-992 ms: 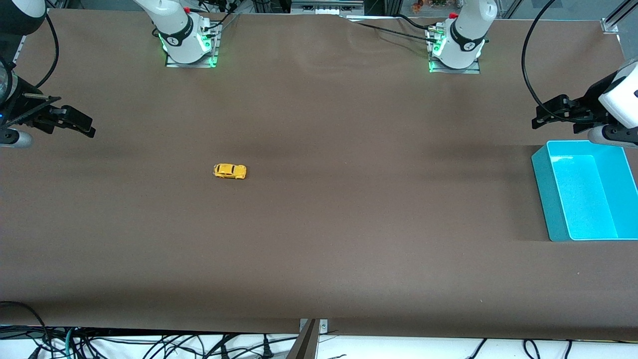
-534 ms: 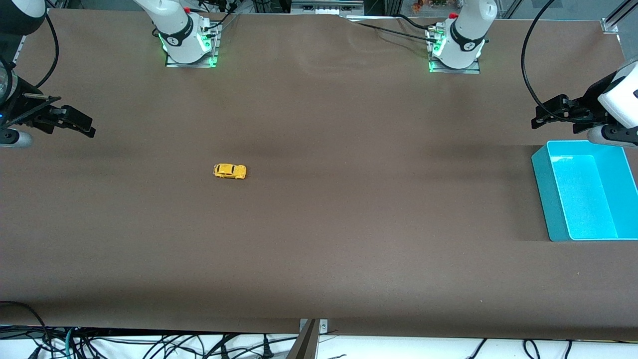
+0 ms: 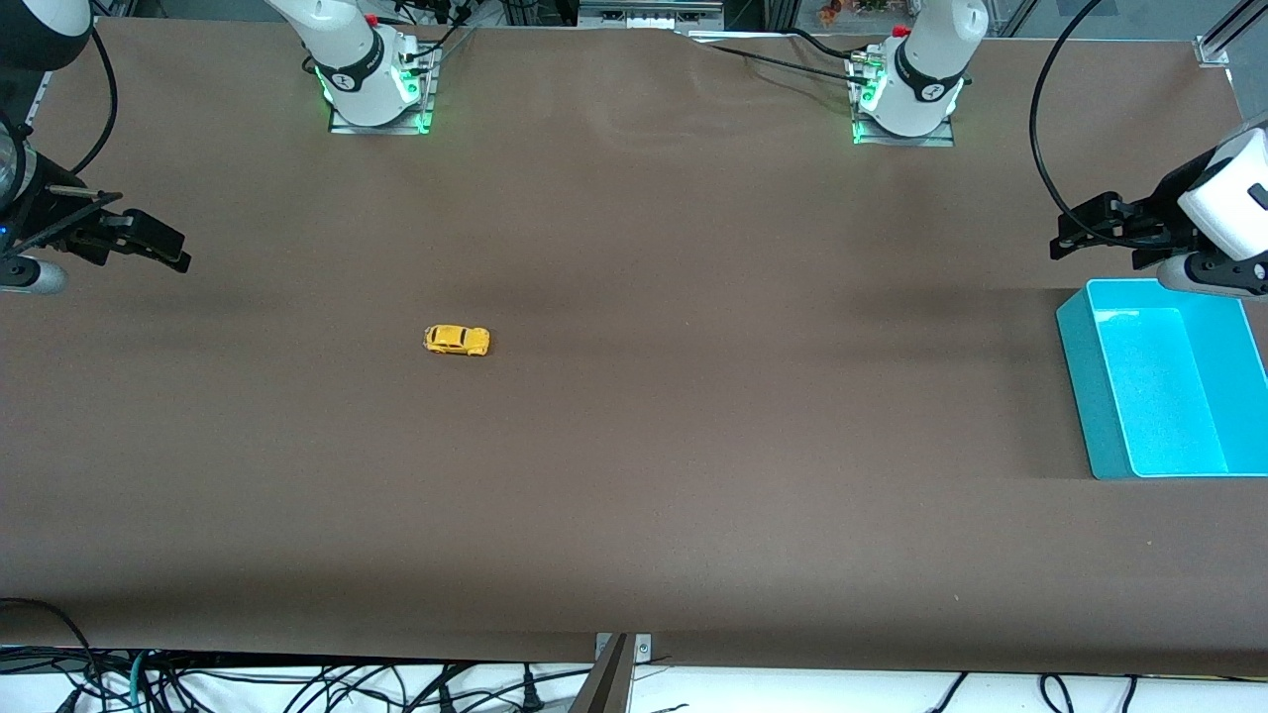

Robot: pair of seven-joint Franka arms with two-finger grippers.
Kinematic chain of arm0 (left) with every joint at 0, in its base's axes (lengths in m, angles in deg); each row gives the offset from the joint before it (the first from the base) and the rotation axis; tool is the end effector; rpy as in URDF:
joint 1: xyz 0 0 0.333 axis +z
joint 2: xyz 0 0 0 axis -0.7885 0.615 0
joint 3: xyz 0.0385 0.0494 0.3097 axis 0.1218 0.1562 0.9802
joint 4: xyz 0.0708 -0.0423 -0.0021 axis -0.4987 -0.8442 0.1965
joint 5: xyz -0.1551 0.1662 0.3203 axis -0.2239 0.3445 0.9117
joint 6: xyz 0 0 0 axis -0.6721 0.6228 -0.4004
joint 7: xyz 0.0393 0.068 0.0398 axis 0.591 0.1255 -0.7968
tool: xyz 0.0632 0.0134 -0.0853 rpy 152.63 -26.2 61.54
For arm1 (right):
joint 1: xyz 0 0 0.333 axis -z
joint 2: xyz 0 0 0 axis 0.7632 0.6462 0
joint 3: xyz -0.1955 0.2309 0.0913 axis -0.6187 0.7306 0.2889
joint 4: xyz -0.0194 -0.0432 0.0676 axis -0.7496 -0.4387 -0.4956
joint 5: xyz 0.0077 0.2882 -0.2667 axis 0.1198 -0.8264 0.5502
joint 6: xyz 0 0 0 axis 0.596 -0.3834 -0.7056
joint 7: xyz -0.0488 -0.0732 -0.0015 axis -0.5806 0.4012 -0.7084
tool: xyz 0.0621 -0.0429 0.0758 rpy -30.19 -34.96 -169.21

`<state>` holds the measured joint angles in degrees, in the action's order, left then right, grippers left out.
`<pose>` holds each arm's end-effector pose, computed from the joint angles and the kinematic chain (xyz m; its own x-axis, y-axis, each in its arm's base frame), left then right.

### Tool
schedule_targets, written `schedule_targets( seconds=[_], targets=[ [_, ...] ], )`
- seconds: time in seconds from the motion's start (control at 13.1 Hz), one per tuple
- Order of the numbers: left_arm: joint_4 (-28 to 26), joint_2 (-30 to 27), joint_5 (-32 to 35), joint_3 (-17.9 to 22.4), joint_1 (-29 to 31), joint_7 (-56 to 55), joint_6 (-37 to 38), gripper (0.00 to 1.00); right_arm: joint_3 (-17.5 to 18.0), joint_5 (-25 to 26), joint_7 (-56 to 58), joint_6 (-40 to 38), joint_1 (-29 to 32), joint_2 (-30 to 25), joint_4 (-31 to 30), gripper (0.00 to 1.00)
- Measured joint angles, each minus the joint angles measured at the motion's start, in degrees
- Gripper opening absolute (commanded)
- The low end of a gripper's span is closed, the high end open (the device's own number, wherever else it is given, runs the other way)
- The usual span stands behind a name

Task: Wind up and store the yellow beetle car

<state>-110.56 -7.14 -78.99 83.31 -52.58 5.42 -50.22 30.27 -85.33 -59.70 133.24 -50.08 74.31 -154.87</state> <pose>0.5682 -0.0091 0.5968 0.9921 -0.0731 -0.1024 -0.0643 -0.9942 0.0867 0.5646 -0.0066 0.5713 0.9964 -0.0802 -0.0293 -0.0798 -0.9967 0.0127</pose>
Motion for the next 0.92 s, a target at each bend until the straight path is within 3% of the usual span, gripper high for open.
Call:
schedule_targets(
  seconds=[0.92],
  targets=[
    [0.5, 0.0, 0.0, 0.0, 0.1, 0.0, 0.0, 1.00, 0.2, 0.0, 0.6, -0.1, 0.0, 0.6, -0.2, 1.00]
  ],
)
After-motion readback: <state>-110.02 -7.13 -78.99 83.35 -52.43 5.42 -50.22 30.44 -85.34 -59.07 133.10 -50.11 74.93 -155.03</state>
